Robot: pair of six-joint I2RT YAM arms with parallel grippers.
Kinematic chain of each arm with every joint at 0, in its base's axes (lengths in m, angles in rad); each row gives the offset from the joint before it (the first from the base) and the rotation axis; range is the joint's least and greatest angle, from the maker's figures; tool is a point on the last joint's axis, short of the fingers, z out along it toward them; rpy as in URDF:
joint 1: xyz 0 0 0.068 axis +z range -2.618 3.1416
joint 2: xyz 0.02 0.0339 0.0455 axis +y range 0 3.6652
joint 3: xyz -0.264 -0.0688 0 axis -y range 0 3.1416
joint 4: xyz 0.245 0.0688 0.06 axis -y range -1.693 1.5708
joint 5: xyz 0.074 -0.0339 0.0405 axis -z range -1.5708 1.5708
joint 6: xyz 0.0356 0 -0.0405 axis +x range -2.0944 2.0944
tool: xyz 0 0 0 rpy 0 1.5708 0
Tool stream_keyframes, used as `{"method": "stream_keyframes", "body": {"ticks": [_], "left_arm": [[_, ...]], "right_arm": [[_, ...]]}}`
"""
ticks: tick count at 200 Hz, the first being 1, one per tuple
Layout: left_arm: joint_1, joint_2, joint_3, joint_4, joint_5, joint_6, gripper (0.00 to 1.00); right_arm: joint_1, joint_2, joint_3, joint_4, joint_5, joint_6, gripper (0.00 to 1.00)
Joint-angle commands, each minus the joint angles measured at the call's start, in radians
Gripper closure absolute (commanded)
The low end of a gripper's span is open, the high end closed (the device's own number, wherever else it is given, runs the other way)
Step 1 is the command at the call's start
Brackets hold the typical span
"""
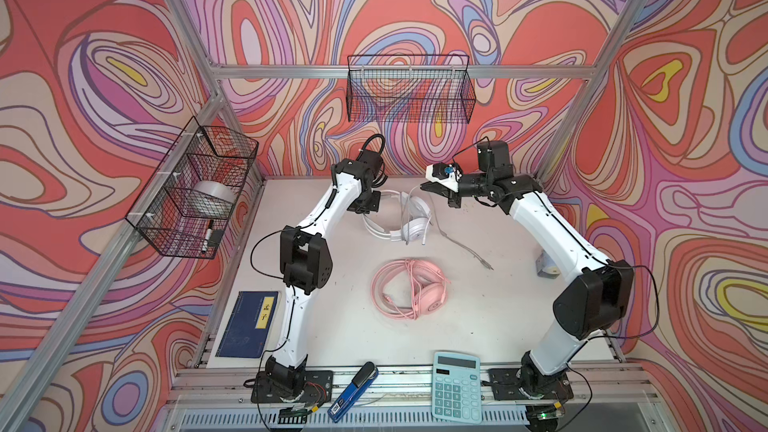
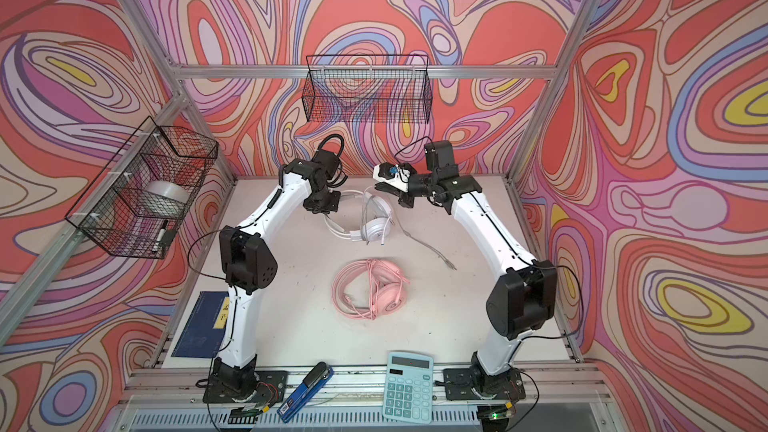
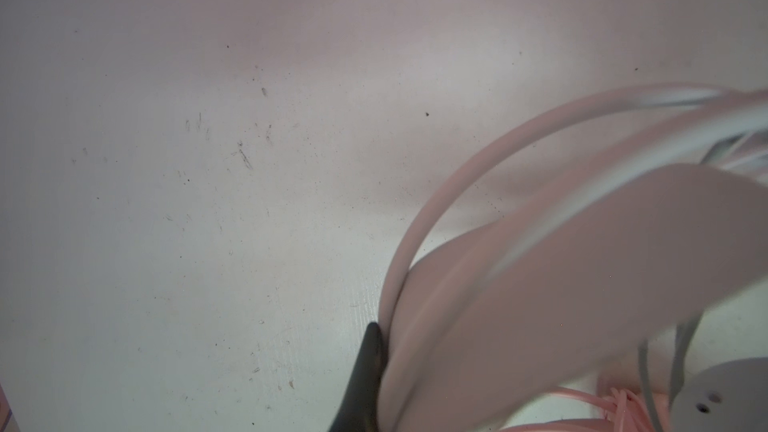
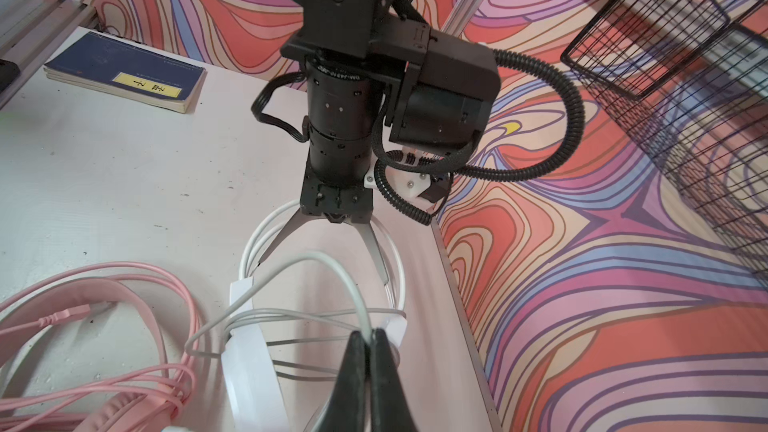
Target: Wrap the headphones
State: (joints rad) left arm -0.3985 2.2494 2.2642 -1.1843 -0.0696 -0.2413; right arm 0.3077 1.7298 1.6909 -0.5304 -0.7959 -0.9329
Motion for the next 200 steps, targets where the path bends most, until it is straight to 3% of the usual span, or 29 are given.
{"method": "stream_keyframes", "body": {"ticks": [1, 53, 82, 125, 168, 200], "left_arm": [[-0.033, -0.024, 0.013, 0.006, 0.070, 0.070, 1.00], [-0.041, -0.114, -0.108, 0.070, 0.088, 0.146, 1.00], [-0.042, -0.161, -0.159, 0.101, 0.129, 0.193, 1.00], [-0.042, -0.220, -0.220, 0.147, 0.128, 0.235, 1.00], [-0.042, -0.239, -0.252, 0.170, 0.162, 0.233, 1.00], [-0.039, -0.253, -0.285, 0.196, 0.196, 0.226, 1.00]], "right_arm": [[0.005, 0.036, 0.042, 0.002, 0.092, 0.092, 1.00], [0.005, 0.205, 0.226, -0.141, 0.345, 0.167, 1.00], [0.002, 0.290, 0.305, -0.165, 0.428, 0.237, 1.00], [-0.021, 0.402, 0.393, -0.192, 0.460, 0.316, 1.00], [-0.070, 0.480, 0.422, -0.177, 0.379, 0.420, 1.00], [-0.082, 0.521, 0.411, -0.178, 0.380, 0.456, 1.00]]}}
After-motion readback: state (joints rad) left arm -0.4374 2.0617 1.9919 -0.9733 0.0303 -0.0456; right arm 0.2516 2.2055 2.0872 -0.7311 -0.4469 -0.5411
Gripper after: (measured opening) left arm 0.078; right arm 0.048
